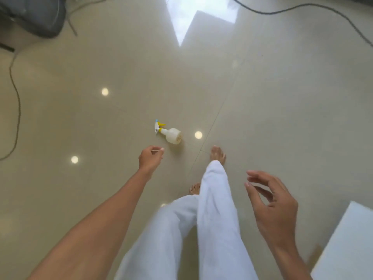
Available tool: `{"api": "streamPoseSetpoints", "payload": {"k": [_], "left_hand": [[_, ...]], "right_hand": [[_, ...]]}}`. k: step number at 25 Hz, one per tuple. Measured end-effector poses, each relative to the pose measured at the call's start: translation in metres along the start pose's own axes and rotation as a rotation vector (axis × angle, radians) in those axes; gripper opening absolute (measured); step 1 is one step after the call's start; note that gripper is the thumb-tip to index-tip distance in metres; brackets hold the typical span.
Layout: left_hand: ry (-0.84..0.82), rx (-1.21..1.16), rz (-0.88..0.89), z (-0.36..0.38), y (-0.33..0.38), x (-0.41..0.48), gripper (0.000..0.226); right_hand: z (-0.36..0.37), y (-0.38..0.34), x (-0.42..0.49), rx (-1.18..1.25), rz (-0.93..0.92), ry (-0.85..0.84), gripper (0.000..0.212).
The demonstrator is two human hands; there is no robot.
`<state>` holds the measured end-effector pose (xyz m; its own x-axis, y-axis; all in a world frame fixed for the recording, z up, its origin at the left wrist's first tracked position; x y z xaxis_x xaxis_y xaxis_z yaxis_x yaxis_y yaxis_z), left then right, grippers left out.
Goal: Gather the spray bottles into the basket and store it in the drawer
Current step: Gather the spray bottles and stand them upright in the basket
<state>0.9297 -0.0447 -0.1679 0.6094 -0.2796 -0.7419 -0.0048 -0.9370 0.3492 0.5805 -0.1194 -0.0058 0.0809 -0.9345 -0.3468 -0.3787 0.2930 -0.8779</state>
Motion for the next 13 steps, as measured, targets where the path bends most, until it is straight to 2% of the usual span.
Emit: {"api": "streamPoseSetpoints", "payload": {"k": [3, 6, 11, 13], "left_hand": [[0.023, -0.1, -0.169, 0.033, -0.007, 0.068, 0.019], [0.002, -0.209, -0.374, 0.086, -0.027, 0.15, 0.048], [-0.013, -0.369, -0.59, 0.165, -0.051, 0.265, 0.082], [0.013, -0.342, -0.633, 0.181, -0.064, 0.299, 0.091]], "right_hand": [[0.013, 0.018, 0.072, -0.012, -0.019, -0.022, 0.037], [0.014, 0.069, 0.137, -0.045, 0.011, 0.047, 0.019], [0.022, 0.166, 0.199, -0.119, 0.118, 0.151, 0.017], [0.028, 0.197, 0.21, -0.147, 0.147, 0.16, 0.017]]}}
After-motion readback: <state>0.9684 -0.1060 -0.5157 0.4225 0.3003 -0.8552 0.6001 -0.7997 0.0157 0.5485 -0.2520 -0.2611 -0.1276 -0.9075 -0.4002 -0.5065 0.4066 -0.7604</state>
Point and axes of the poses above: each hand's wrist, its own x-axis towards the middle knuckle, its own z-axis out of the palm, y = z × x, the point moved 6 cm from there along x, towards the middle knuckle, and after that the axes turned 4 degrees about x, right-handed, at the moved point
